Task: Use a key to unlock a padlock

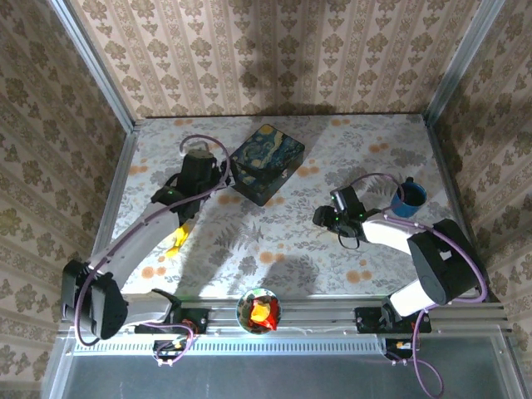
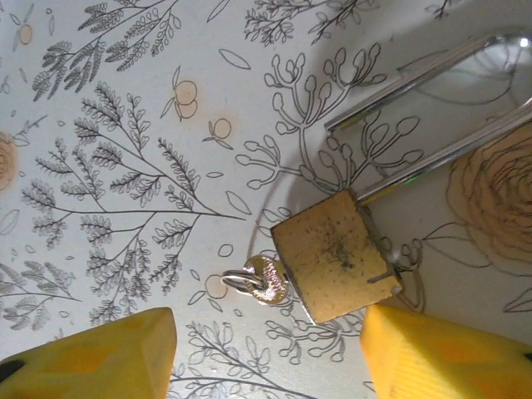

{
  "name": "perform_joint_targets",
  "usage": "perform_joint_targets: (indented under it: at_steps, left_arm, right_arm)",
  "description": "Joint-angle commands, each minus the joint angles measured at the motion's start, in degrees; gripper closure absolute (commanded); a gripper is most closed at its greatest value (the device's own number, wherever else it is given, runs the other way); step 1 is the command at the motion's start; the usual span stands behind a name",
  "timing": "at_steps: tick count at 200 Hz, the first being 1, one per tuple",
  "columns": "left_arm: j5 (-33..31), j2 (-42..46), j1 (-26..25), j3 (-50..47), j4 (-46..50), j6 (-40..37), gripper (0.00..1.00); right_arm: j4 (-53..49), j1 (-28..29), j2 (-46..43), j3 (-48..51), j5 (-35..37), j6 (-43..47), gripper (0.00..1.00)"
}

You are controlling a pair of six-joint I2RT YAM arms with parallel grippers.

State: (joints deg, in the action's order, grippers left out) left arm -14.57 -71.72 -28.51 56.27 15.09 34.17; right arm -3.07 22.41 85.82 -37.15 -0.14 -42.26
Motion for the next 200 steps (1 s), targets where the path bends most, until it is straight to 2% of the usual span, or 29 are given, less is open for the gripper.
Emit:
perform_joint_targets:
  at_steps: [1,19,36,52,76,79,81,83,87,104,140,174,200]
  left_arm:
    - [3.4,1.8,3.2,-2.1,4.0,3.4,0.00]
    - [6.3,2.0,6.4,-3.7,2.7,4.3,0.00]
    - [9.0,1.3,7.9,-4.1,1.3,4.8,0.00]
    - [10.9,0.0,8.5,-3.9,-0.2,5.5,0.00]
    - [13.1,-2.8,8.9,-3.8,-3.1,7.0,0.00]
    - [13.3,-3.2,8.8,-3.7,-3.5,7.2,0.00]
    - [13.6,-3.5,8.9,-3.7,-3.7,7.3,0.00]
    - [13.7,-3.7,8.9,-3.7,-3.9,7.4,0.00]
    - [13.9,-4.3,8.9,-3.7,-4.3,7.6,0.00]
    - [14.4,-6.6,8.9,-3.7,-6.3,8.2,0.00]
    - [16.5,-11.5,9.0,-2.5,-9.7,8.2,0.07]
    - [19.7,-16.7,9.0,-0.2,-12.1,7.9,0.13]
    - [22.4,-21.2,8.9,1.9,-14.7,8.1,0.21]
  right_arm:
    - [-12.1,-1.1,-3.5,-2.9,7.6,4.6,0.35]
    - [-17.8,-1.8,-7.8,-7.6,10.5,8.7,0.33]
    - [-20.2,-3.3,-8.4,-12.4,10.8,13.3,0.32]
    - [-19.3,-4.8,-6.5,-17.9,7.4,18.1,0.32]
    - [-15.6,-5.6,3.4,-28.2,0.4,24.3,0.32]
    - [-15.3,-5.7,4.9,-29.6,-0.6,24.9,0.28]
    - [-15.0,-5.7,5.9,-30.7,-1.3,25.1,0.17]
    - [-14.9,-5.7,6.8,-31.9,-1.7,25.4,0.11]
    - [-14.7,-5.8,9.0,-34.0,-2.8,26.0,0.09]
    - [-14.9,-5.8,17.8,-44.0,-7.2,27.2,0.13]
    - [-14.0,-5.8,32.5,-59.8,-12.9,26.8,0.13]
    - [-15.4,-5.8,41.8,-69.2,-16.5,26.8,0.13]
    - [-15.3,-5.6,44.4,-70.5,-20.5,25.4,0.25]
